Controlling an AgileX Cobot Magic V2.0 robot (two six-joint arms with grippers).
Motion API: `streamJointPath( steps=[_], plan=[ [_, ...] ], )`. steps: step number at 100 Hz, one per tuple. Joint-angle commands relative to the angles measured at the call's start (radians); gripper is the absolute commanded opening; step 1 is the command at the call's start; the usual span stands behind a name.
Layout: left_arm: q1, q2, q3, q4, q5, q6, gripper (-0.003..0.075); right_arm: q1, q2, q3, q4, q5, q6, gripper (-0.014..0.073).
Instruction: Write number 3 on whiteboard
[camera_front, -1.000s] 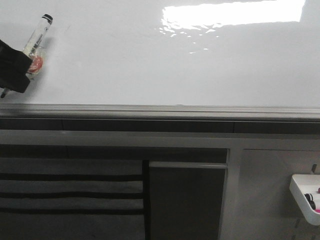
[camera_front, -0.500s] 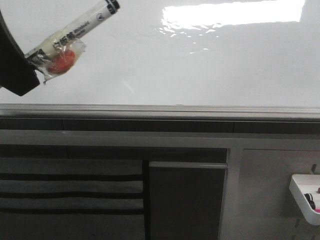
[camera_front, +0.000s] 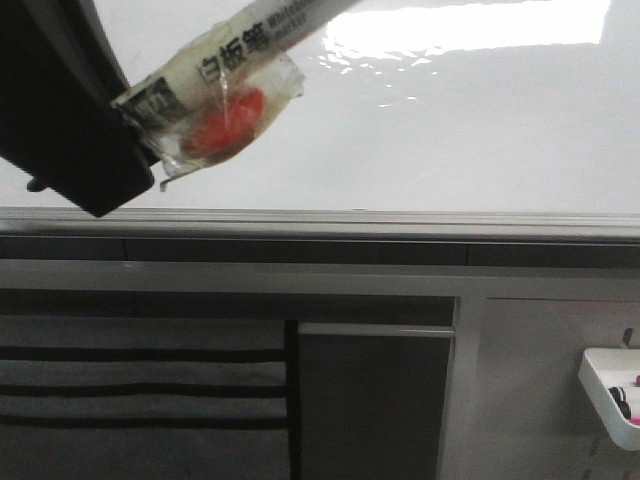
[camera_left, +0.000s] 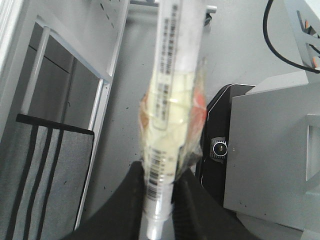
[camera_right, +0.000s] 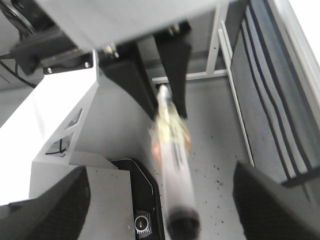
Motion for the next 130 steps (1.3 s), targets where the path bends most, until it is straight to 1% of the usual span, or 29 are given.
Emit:
streamJointPath(
  steps=[1, 22, 28, 47, 59, 130],
  plan=[
    [-0.009, -0.025, -0.034, -0.027, -0.034, -0.001, -0.0018, 0.028, 0.014, -0.037, 0.044, -0.067, -0.019, 0.0528],
    [-0.009, -0.025, -0.034, -0.027, -0.038, -0.001, -0.0018, 0.033, 0.061, -0.037, 0.046, -0.073, -0.02, 0.0528],
    [-0.009, -0.025, -0.034, -0.027, -0.038, -0.001, -0.0018, 0.033, 0.068, -0.037, 0.058, -0.073, -0.02, 0.0516],
    [-0.009, -0.025, -0.034, -0.027, -0.038, -0.001, -0.0018, 0.033, 0.067, -0.037, 0.065, -0.069, -0.02, 0.0388],
    [-0.009, -0.025, -0.034, -0.027, -0.038, -0.001, -0.0018, 0.033, 0.067, -0.037, 0.065, -0.069, -0.02, 0.0351],
    [-0.009, -0.025, -0.034, -0.027, -0.038, -0.001, -0.0018, 0.033, 0.092, -0.037, 0.07, -0.052, -0.024, 0.0349]
  ],
)
